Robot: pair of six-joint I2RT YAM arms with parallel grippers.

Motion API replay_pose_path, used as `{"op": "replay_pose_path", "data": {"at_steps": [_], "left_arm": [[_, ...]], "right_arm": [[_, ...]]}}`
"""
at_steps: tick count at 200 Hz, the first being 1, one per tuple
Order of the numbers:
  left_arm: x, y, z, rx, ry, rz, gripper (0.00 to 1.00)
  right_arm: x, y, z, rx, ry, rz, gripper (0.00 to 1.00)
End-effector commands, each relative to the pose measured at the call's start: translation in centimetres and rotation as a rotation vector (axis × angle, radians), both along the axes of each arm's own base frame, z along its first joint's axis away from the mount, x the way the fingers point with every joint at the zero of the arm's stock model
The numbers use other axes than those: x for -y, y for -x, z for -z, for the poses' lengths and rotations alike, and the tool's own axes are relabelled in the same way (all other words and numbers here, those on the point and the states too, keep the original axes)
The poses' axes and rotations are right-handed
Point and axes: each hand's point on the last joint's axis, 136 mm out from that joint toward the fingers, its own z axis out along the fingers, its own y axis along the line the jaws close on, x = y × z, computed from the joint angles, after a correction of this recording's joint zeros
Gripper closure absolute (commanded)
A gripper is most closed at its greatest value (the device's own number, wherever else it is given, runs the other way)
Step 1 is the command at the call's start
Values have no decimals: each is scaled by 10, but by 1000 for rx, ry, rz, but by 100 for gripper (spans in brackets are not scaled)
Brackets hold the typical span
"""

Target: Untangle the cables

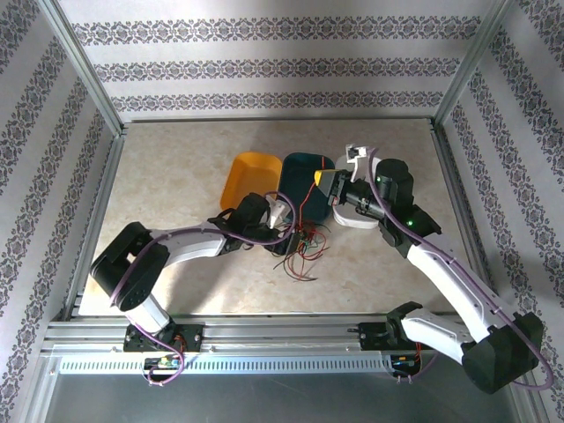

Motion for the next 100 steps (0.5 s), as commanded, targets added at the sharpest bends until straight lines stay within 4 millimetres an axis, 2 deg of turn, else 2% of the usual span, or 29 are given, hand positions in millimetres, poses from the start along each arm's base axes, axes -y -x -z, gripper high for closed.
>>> {"op": "replay_pose_path", "data": {"at_steps": [1, 28, 52, 85, 100], "left_arm": [[19, -12, -13, 52, 49, 25, 35], [17, -16, -5, 48, 31, 5, 76], [10, -14, 1, 43, 12, -23, 99], [2, -10, 2, 48, -7, -30, 100], [0, -8, 4, 46, -13, -33, 100]], "right_arm": [[1, 0, -38, 56, -99, 12, 100], [23, -5, -47, 89, -97, 119, 100], [55, -9, -76, 160, -121, 231, 100], [83, 0, -127, 277, -162, 286, 100], [89, 5, -147, 315, -186, 284, 100]]}}
